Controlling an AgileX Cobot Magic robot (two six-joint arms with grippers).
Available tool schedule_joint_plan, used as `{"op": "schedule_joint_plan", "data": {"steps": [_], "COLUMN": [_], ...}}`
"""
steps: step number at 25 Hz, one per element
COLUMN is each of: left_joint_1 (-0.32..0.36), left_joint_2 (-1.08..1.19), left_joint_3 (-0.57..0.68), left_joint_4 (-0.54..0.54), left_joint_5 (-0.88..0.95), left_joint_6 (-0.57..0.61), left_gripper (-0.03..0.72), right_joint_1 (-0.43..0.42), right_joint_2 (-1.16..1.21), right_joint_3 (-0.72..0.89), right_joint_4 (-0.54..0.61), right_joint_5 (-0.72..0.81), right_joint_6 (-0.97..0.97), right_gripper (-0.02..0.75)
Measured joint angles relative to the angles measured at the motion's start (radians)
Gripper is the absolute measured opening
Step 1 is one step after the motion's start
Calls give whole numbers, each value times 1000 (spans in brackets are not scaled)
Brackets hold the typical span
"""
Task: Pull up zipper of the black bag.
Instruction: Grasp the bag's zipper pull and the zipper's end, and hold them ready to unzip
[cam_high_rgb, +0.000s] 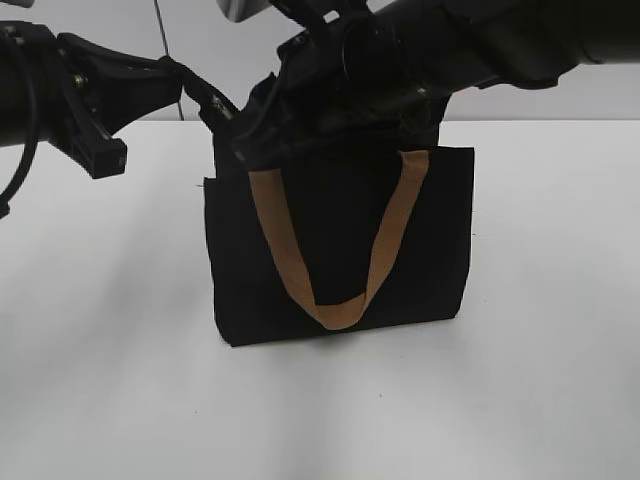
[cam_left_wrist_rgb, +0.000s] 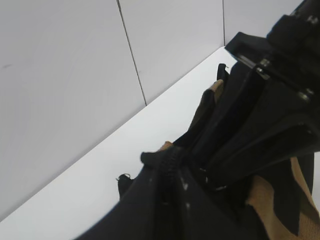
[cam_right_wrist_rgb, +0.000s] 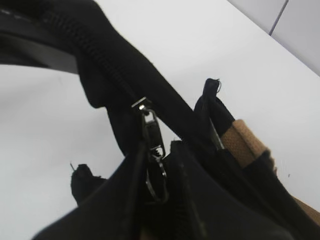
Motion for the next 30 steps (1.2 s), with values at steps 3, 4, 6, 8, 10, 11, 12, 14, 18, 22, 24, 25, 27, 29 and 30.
{"op": "schedule_joint_plan", "data": {"steps": [3, 4, 6, 8, 10, 11, 12, 14, 18, 22, 24, 25, 27, 29, 30], "left_joint_1": [0, 0, 0, 0, 0, 0, 0, 0, 0, 0, 0, 0, 0, 0, 0], "left_joint_2": [0, 0, 0, 0, 0, 0, 0, 0, 0, 0, 0, 0, 0, 0, 0], "left_joint_3": [0, 0, 0, 0, 0, 0, 0, 0, 0, 0, 0, 0, 0, 0, 0], "left_joint_4": [0, 0, 0, 0, 0, 0, 0, 0, 0, 0, 0, 0, 0, 0, 0], "left_joint_5": [0, 0, 0, 0, 0, 0, 0, 0, 0, 0, 0, 0, 0, 0, 0], "left_joint_6": [0, 0, 0, 0, 0, 0, 0, 0, 0, 0, 0, 0, 0, 0, 0], "left_gripper": [33, 33, 33, 33, 33, 33, 33, 33, 33, 33, 33, 33, 33, 33, 33], "right_joint_1": [0, 0, 0, 0, 0, 0, 0, 0, 0, 0, 0, 0, -1, -14, -21], "right_joint_2": [0, 0, 0, 0, 3, 8, 13, 20, 21, 21, 21, 18, 12, 2, -3], "right_joint_3": [0, 0, 0, 0, 0, 0, 0, 0, 0, 0, 0, 0, 0, 0, 0], "right_joint_4": [0, 0, 0, 0, 0, 0, 0, 0, 0, 0, 0, 0, -1, -1, -1], "right_joint_5": [43, 56, 60, 61, 63, 66, 69, 72, 72, 72, 74, 76, 78, 93, 104], "right_joint_6": [0, 0, 0, 0, 0, 0, 0, 0, 1, 1, 2, 2, 5, 25, 40], "right_gripper": [140, 141, 141, 141, 141, 132, 111, 45, -1, -1, -1, -1, -1, -1, -1]}}
